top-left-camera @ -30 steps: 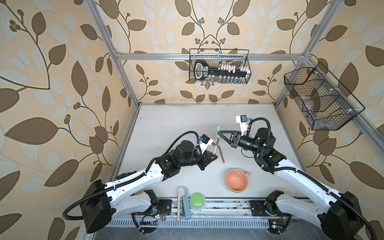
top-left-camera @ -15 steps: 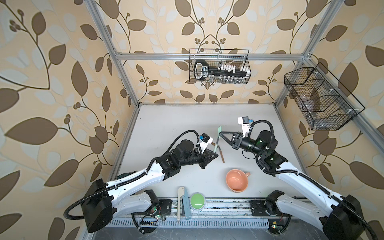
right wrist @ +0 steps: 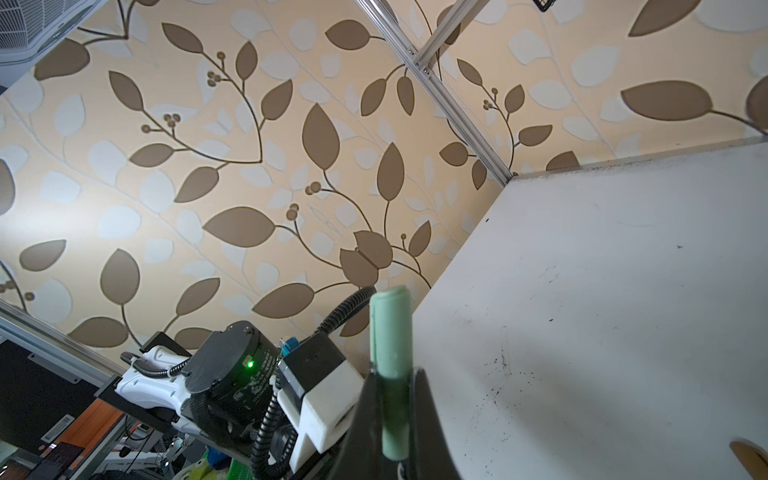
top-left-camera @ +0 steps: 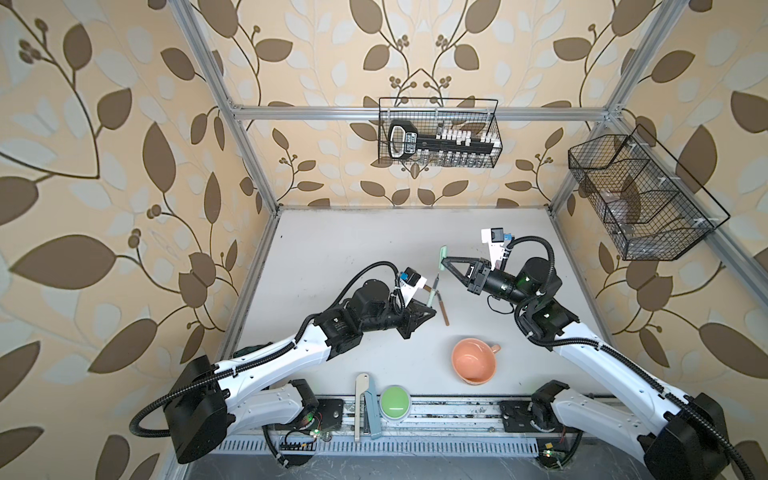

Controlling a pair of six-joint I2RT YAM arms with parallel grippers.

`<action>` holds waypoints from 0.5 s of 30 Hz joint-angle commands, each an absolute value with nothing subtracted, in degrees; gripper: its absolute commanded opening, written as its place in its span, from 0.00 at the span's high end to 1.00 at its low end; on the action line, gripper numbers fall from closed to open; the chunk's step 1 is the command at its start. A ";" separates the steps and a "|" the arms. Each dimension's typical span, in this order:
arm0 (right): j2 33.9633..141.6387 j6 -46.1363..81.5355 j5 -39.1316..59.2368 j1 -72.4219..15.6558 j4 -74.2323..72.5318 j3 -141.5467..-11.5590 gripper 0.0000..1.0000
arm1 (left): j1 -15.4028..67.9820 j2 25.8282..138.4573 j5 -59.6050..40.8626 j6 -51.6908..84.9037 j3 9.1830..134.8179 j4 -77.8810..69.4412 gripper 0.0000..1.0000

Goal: Insert the pens into the pen caps

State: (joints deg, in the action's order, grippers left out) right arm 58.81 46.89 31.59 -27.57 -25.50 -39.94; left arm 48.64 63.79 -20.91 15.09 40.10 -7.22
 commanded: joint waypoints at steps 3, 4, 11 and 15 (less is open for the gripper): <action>59.34 46.52 32.10 -28.56 -26.75 -40.22 0.98 | 47.90 64.42 -22.64 14.61 42.37 -8.27 1.00; 59.37 46.48 31.93 -28.59 -26.76 -39.96 0.98 | 47.90 64.34 -22.76 14.61 42.45 -8.26 1.00; 59.74 45.81 31.16 -28.57 -26.25 -39.29 0.99 | 47.90 63.33 -23.07 14.77 42.53 -8.26 1.00; 60.08 45.59 30.98 -28.56 -26.36 -39.24 0.99 | 47.90 62.93 -23.63 15.03 42.36 -8.53 1.00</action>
